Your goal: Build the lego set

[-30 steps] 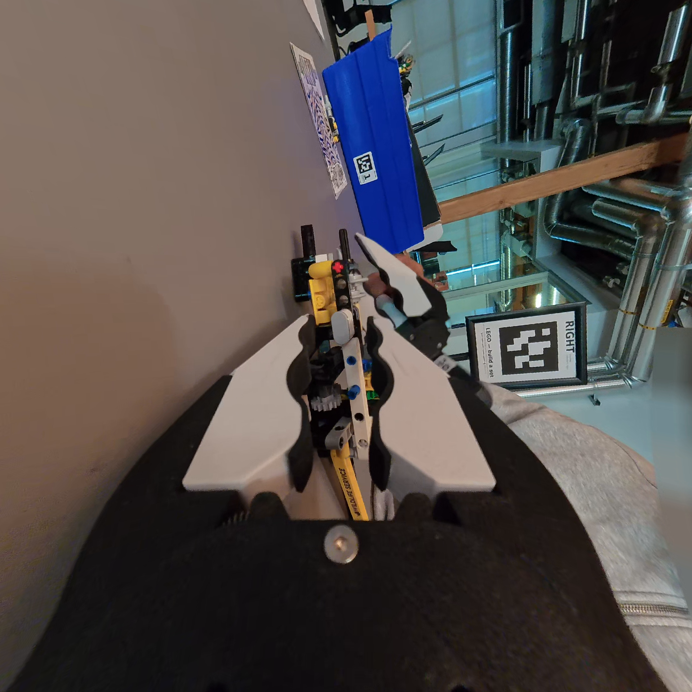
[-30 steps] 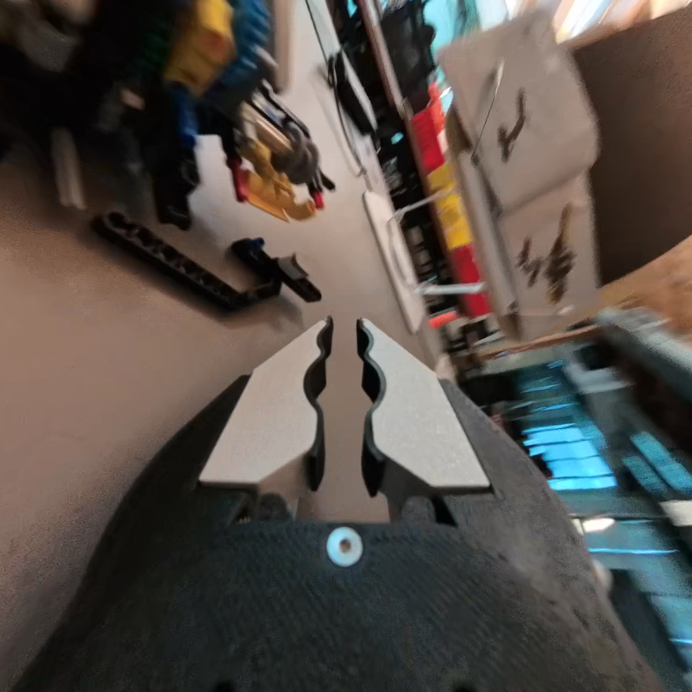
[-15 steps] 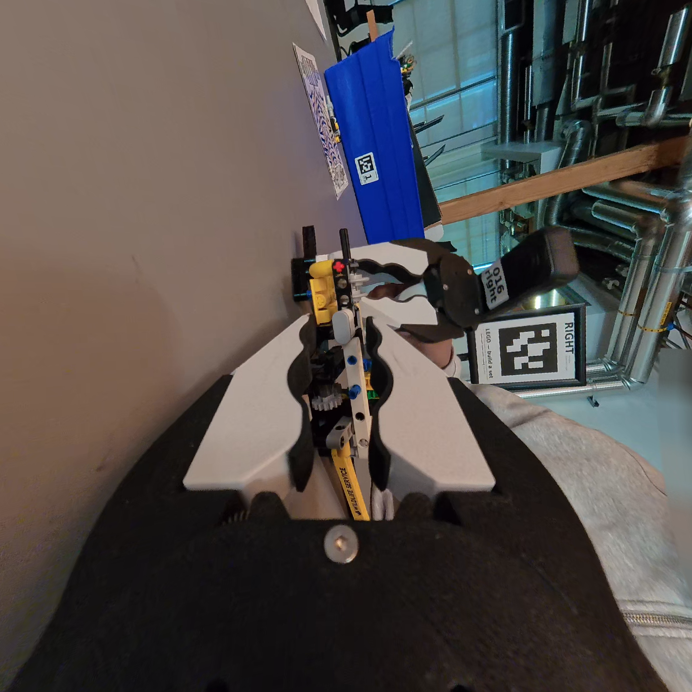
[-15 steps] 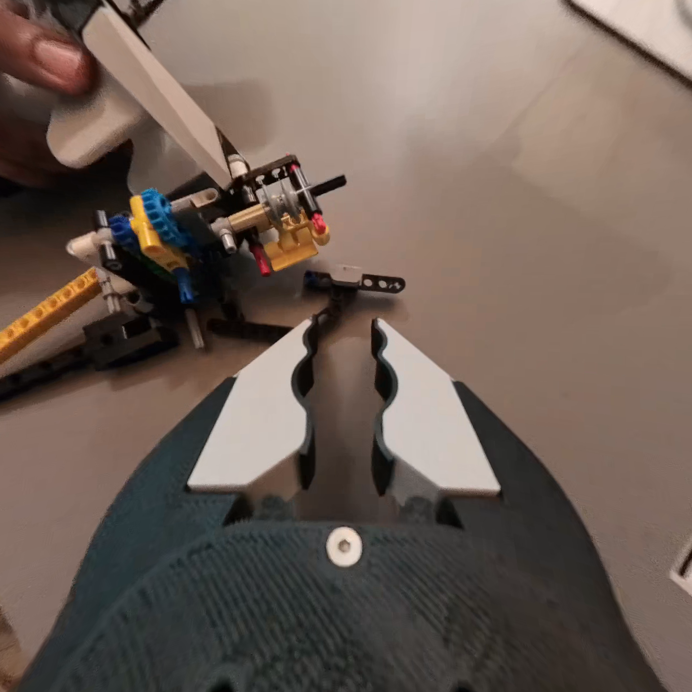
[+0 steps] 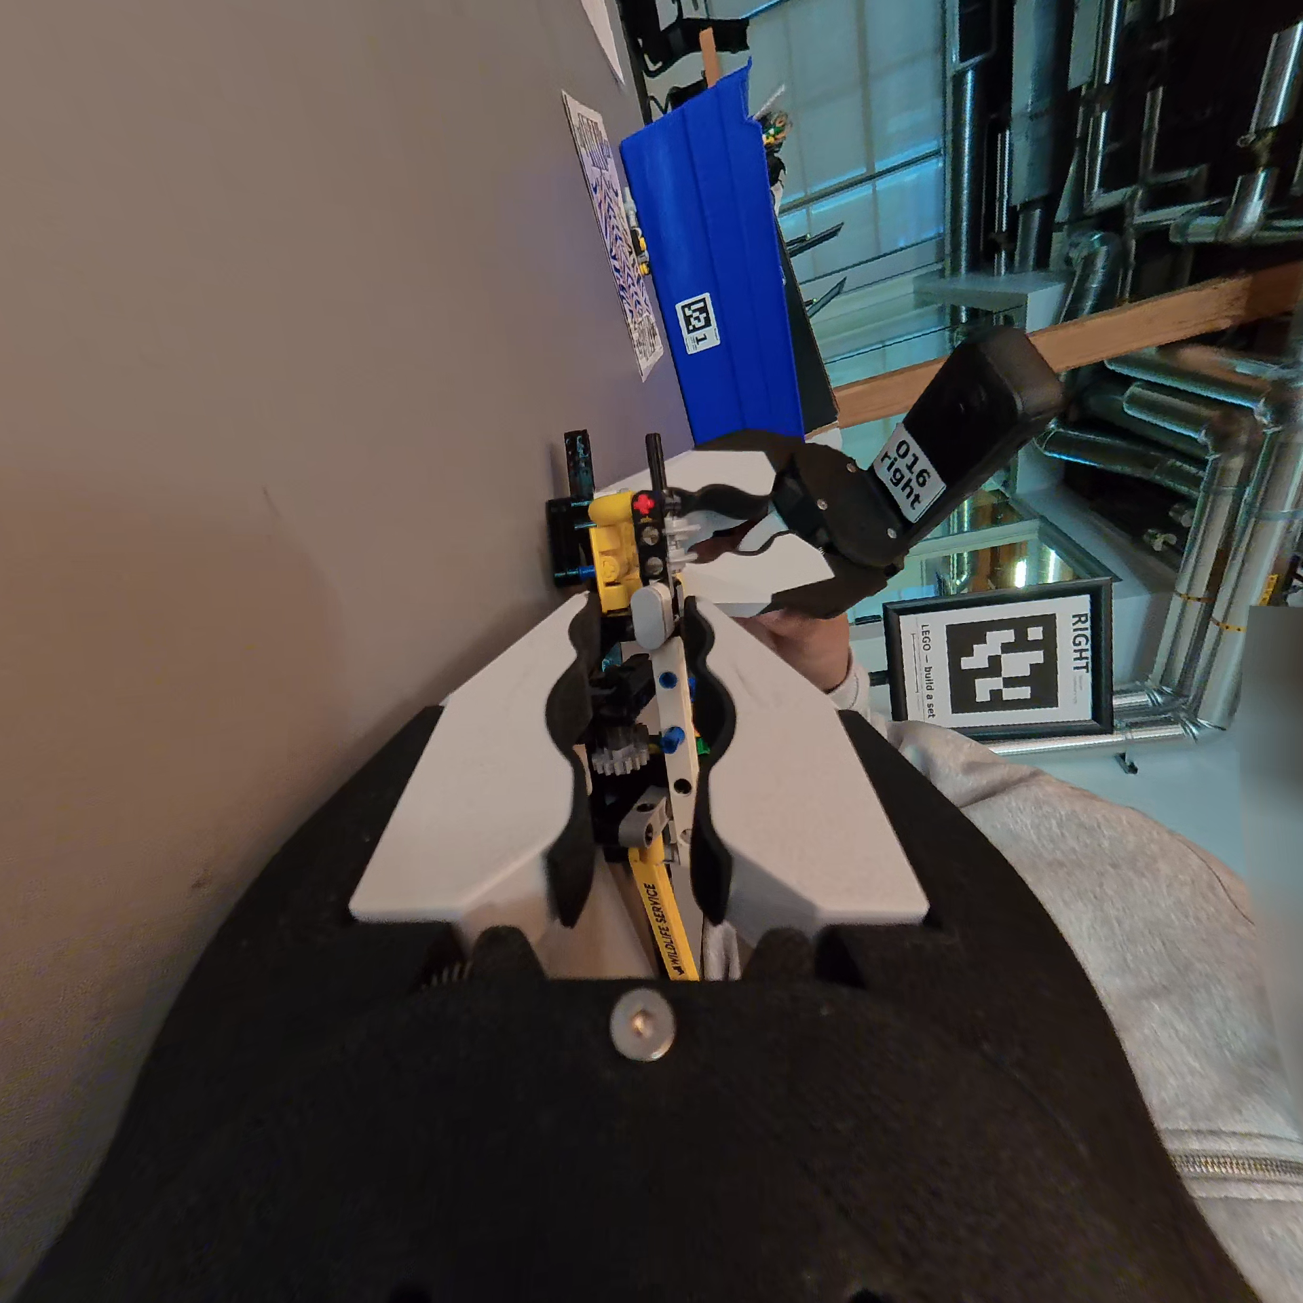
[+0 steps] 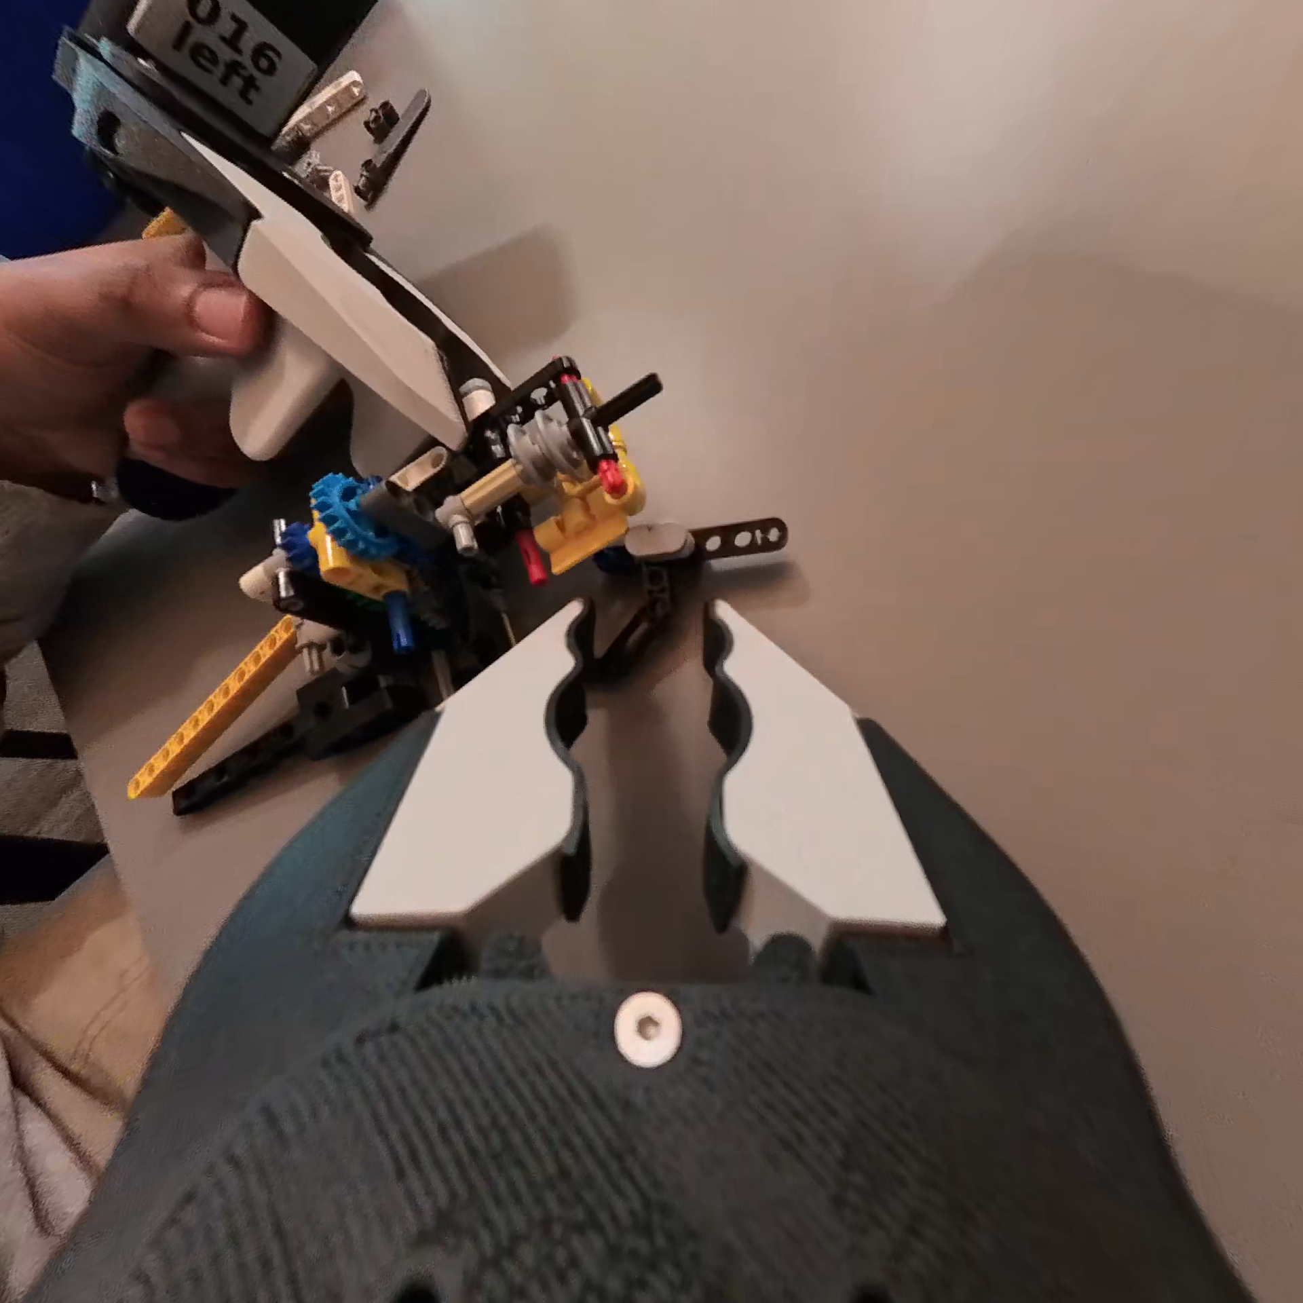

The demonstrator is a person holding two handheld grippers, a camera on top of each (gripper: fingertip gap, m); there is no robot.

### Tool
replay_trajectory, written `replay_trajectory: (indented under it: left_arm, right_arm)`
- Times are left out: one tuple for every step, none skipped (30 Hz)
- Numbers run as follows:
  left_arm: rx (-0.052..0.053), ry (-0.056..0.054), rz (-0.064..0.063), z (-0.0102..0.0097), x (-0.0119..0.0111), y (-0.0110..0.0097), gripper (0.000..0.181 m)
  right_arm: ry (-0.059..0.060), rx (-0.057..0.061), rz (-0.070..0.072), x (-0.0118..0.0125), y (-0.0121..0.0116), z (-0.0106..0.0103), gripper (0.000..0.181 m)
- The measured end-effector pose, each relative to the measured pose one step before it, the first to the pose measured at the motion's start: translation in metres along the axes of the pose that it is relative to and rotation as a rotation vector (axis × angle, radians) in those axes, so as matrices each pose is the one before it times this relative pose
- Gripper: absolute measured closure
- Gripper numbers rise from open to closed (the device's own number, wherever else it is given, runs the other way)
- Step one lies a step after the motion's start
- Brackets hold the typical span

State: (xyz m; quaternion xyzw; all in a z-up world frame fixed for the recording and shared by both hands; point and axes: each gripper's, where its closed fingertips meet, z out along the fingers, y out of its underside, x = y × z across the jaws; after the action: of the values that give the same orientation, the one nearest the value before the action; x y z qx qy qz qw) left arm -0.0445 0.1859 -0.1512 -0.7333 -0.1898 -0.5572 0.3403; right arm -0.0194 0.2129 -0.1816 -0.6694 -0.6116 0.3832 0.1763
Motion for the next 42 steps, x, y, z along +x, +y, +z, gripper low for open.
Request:
replay_trajectory:
  left_arm:
    - [0.0003,0.0004,0.0000,-0.00005,0.00007,0.00002,0.160]
    - [0.0002,0.0005,0.0001,-0.00012,0.00004,-0.00003,0.160]
    - [0.0003,0.0007,-0.0002,0.00003,0.00001,-0.00001,0.160]
    - [0.0002,0.0011,-0.0007,-0.00004,0.00007,-0.00006,0.160]
    - [0.0003,0.0016,-0.0008,-0.00010,0.00013,-0.00015,0.160]
    - [0.0006,0.0022,-0.0010,-0.00023,0.00025,-0.00004,0.160]
    - [0.0008,0.0026,-0.0010,-0.00012,0.00020,-0.00012,0.160]
    - [0.0005,0.0034,-0.0015,-0.00022,0.00035,-0.00001,0.160]
    - [-0.0003,0.0037,-0.0015,-0.00013,0.00037,-0.00003,0.159]
    - [-0.0007,0.0040,-0.0014,-0.00011,0.00053,0.00007,0.158]
    - [-0.0015,0.0046,-0.0015,-0.00008,0.00052,0.00013,0.157]
    - [-0.0021,0.0040,-0.0004,0.00002,0.00041,0.00034,0.155]
    - [-0.0045,0.0051,0.0054,0.00013,0.00086,0.00084,0.152]
    - [-0.0067,0.0039,0.0093,0.00035,0.00094,0.00129,0.148]
    - [-0.0046,-0.0034,0.0063,0.00051,-0.00005,0.00073,0.146]
    - [-0.0027,-0.0047,0.0041,0.00046,-0.00031,0.00046,0.145]
    - [-0.0009,-0.0027,0.0023,0.00032,-0.00020,0.00001,0.145]
    - [-0.0004,-0.0012,0.0002,0.00011,-0.00016,0.00005,0.145]
    - [-0.0007,0.0003,0.0003,0.00002,0.00004,0.00017,0.144]
    - [-0.0005,-0.0001,0.0001,-0.00003,0.00002,0.00020,0.144]
    - [-0.0008,-0.0011,0.0000,0.00008,-0.00013,0.00011,0.144]
    - [-0.0029,-0.0023,-0.0003,0.00037,-0.00033,0.00041,0.144]
    - [-0.0043,-0.0021,0.0000,0.00041,-0.00030,0.00059,0.144]
    - [-0.0037,-0.0033,0.0000,0.00044,-0.00038,0.00048,0.144]
    - [-0.0018,-0.0045,0.0003,0.00029,-0.00060,0.00022,0.145]
    - [-0.0008,-0.0051,-0.0001,0.00029,-0.00064,0.00016,0.146]
    - [-0.0007,-0.0044,-0.0002,0.00016,-0.00055,0.00016,0.148]
    - [-0.0022,-0.0034,-0.0003,0.00014,-0.00052,0.00032,0.149]
    - [-0.0033,-0.0026,-0.0005,0.00034,-0.00034,0.00045,0.150]
    - [-0.0032,-0.0011,-0.0018,0.00032,-0.00022,0.00056,0.151]
    - [-0.0014,0.0020,-0.0044,0.00026,0.00011,0.00018,0.152]
    - [-0.0007,0.0029,-0.0051,0.00034,0.00014,0.00028,0.152]
    - [-0.0028,0.0001,-0.0030,0.00037,-0.00020,0.00043,0.153]
    - [-0.0040,-0.0022,-0.0009,0.00052,-0.00030,0.00062,0.154]
    - [-0.0039,-0.0039,0.0003,0.00035,-0.00045,0.00057,0.155]
    - [-0.0034,-0.0049,0.0004,0.00045,-0.00061,0.00042,0.157]
    - [-0.0027,-0.0046,0.0003,0.00046,-0.00064,0.00041,0.159]
    - [-0.0023,-0.0012,0.0009,0.00024,-0.00007,0.00025,0.160]
    - [-0.0006,0.0001,0.0003,0.00001,0.00012,0.00012,0.160]
    - [0.0018,0.0028,-0.0010,-0.00014,0.00028,-0.00033,0.160]
    - [0.0022,0.0067,-0.0032,-0.00024,0.00086,-0.00035,0.161]
    - [0.0047,0.0113,-0.0039,-0.00058,0.00115,-0.00071,0.161]
  right_arm:
    - [0.0058,0.0042,-0.0099,0.00024,-0.00071,0.00162,0.154]
    - [0.0084,0.0022,-0.0142,0.00082,-0.00032,0.00105,0.157]
    - [0.0100,0.0007,-0.0145,0.00136,0.00010,0.00071,0.161]
    - [0.0062,-0.0005,-0.0162,0.00118,0.00047,0.00013,0.166]
    - [-0.0027,0.0051,-0.0090,0.00003,0.00003,-0.00071,0.169]
    - [0.0093,0.0034,-0.0047,0.00211,0.00035,-0.00150,0.170]
    - [0.0080,0.0083,-0.0122,0.00209,-0.00005,-0.00262,0.171]
    - [0.0071,0.0163,-0.0169,0.00171,-0.00072,-0.00386,0.172]
    - [-0.0052,0.0265,-0.0270,-0.00050,-0.00172,-0.00489,0.173]
    - [-0.0185,0.0361,-0.0384,-0.00330,-0.00229,-0.00563,0.174]
    - [-0.0040,0.0299,-0.0371,-0.00147,-0.00096,-0.00578,0.174]
    - [0.0108,0.0122,-0.0298,0.00071,0.00130,-0.00563,0.174]
    - [0.0035,0.0138,-0.0284,-0.00005,0.00074,-0.00517,0.174]
    - [-0.0062,0.0184,-0.0150,-0.00101,-0.00101,-0.00411,0.174]
    - [-0.0106,0.0167,0.0081,-0.00074,-0.00170,-0.00245,0.174]
    - [-0.0239,0.0100,0.0270,-0.00175,-0.00140,-0.00082,0.174]
    - [-0.0349,0.0079,0.0341,-0.00324,-0.00155,0.00049,0.174]
    - [-0.0277,0.0057,0.0277,-0.00289,-0.00122,0.00081,0.174]
    - [-0.0124,0.0004,0.0155,-0.00166,-0.00029,0.00078,0.174]
    - [-0.0007,-0.0037,0.0034,-0.00074,0.00052,0.00080,0.174]
    - [0.0030,-0.0049,-0.0053,-0.00091,0.00065,0.00093,0.174]
    - [0.0007,-0.0076,-0.0073,-0.00161,0.00084,0.00148,0.174]
    - [-0.0067,-0.0065,-0.0060,-0.00277,0.00065,0.00180,0.174]
    - [-0.0063,-0.0029,-0.0040,-0.00280,-0.00014,0.00189,0.174]
    - [-0.0012,-0.0018,-0.0041,-0.00202,-0.00022,0.00179,0.174]
    - [0.0017,-0.0066,-0.0061,-0.00135,0.00045,0.00180,0.174]
    - [0.0033,-0.0100,-0.0074,-0.00077,0.00109,0.00171,0.174]
    - [0.0071,-0.0128,-0.0056,0.00035,0.00168,0.00143,0.174]
    - [0.0038,-0.0129,-0.0017,0.00023,0.00163,0.00145,0.174]
    - [0.0005,-0.0111,0.0010,0.00018,0.00137,0.00116,0.174]
    - [0.0007,-0.0090,0.0026,0.00043,0.00116,0.00103,0.174]
    - [0.0004,-0.0069,0.0030,0.00035,0.00086,0.00080,0.173]
    - [-0.0021,-0.0052,0.0020,-0.00004,0.00062,0.00058,0.173]
    - [-0.0010,-0.0032,0.0013,0.00006,0.00035,0.00038,0.173]
    - [0.0001,-0.0013,0.0007,0.00013,0.00014,0.00009,0.173]
    - [-0.0017,0.0001,-0.0004,-0.00019,0.00007,0.00006,0.173]
    - [-0.0017,0.0006,-0.0005,-0.00024,-0.00011,-0.00009,0.173]
    - [-0.0011,0.0011,-0.0001,-0.00019,-0.00018,-0.00005,0.174]
    - [-0.0023,0.0017,-0.0005,-0.00026,-0.00020,-0.00012,0.174]
    - [-0.0031,0.0023,-0.0004,-0.00045,-0.00025,-0.00029,0.174]
    - [-0.0027,0.0041,0.0006,-0.00023,-0.00061,-0.00045,0.174]
    - [-0.0023,0.0079,0.0009,-0.00010,-0.00097,-0.00085,0.174]
